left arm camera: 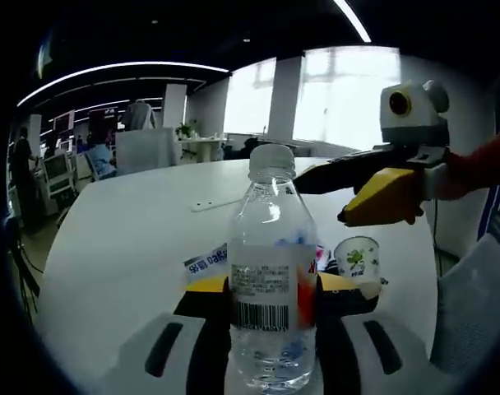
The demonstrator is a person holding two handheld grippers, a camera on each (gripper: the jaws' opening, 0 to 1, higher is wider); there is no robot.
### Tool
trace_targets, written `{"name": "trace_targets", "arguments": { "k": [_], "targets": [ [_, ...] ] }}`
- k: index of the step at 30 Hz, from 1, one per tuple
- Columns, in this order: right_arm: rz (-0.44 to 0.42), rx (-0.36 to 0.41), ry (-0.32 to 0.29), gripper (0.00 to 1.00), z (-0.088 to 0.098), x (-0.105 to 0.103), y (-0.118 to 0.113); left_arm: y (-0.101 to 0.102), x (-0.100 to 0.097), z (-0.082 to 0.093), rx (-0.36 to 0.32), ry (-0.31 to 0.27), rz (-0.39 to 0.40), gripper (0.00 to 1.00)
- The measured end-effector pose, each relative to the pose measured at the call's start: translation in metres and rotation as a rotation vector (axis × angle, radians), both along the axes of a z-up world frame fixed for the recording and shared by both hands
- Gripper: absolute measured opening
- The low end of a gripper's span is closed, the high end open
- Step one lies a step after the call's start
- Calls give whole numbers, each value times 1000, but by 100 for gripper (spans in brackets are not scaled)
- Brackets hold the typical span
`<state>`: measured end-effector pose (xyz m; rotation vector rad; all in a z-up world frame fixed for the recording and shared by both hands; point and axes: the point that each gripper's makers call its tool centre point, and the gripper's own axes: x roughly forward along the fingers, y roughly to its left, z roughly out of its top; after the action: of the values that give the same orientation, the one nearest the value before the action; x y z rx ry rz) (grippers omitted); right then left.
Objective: Arrange the tabletop items into an orderly group along one side of the table until the central work area is clear of visible clutter.
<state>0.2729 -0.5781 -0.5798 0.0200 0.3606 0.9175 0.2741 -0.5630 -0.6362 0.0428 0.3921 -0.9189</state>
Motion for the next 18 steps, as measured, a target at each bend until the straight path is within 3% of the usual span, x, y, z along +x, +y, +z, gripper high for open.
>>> {"name": "trace_targets", "arguments": {
  "k": [4, 18],
  "targets": [
    [-18, 42, 13, 39, 6, 5, 0, -3, -5, 1, -12, -12, -45, 38],
    [20, 79, 50, 26, 12, 2, 11, -5, -16, 5, -44, -62, -136, 38]
  ]
}}
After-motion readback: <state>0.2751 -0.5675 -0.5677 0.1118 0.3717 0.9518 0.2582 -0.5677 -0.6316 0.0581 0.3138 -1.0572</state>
